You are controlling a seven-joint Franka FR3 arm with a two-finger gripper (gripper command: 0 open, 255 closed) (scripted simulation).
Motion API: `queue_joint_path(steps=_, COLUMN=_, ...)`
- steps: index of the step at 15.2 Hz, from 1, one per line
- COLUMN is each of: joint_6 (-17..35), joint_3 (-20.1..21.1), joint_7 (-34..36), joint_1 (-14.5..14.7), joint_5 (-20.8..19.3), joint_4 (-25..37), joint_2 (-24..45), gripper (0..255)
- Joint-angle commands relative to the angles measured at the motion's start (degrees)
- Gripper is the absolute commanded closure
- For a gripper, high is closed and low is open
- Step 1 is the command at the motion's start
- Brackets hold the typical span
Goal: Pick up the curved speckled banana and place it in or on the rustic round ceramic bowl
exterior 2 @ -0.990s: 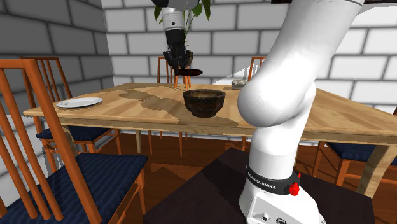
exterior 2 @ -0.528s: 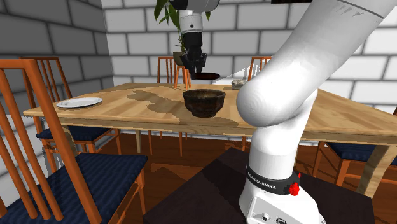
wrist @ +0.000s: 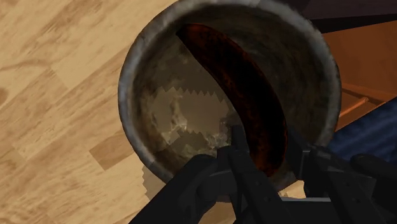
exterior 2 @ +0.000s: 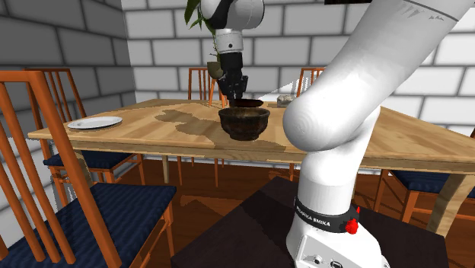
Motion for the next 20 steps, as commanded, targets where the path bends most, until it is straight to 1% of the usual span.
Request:
queue_joint_path(steps=1, joint_6=1.84, joint_3=-0.10, joint_7=0.09, joint_1=-0.03, joint_5=-0.09, joint_4=-1.39, joint_2=0.41, gripper=255)
queue_joint_path(steps=3, joint_6=3.14, joint_3=-0.16, joint_7=0.16, joint_1=-0.05, joint_5=-0.15, joint_4=-2.33, joint_2=0.77, gripper=255)
queue_joint_path(steps=10, joint_6=3.14, joint_3=-0.16, joint_7=0.16, joint_1=-0.05, joint_5=-0.15, joint_4=-2.33, joint_2=0.77, gripper=255)
queue_joint_path(steps=11, joint_6=3.14, joint_3=-0.16, joint_7=0.17, joint_1=-0.05, joint_5=-0.15, joint_4=-2.33, joint_2=0.77, gripper=0)
queue_joint_path(steps=16, joint_6=3.14, joint_3=-0.16, joint_7=0.17, joint_1=-0.05, joint_5=-0.15, joint_4=-2.33, joint_2=0.77, gripper=0)
queue_joint_path(steps=20, joint_6=-4.40, joint_3=0.42, joint_7=0.04, joint_1=0.25, joint_5=0.38, joint_4=4.26, joint_2=-0.16, gripper=0)
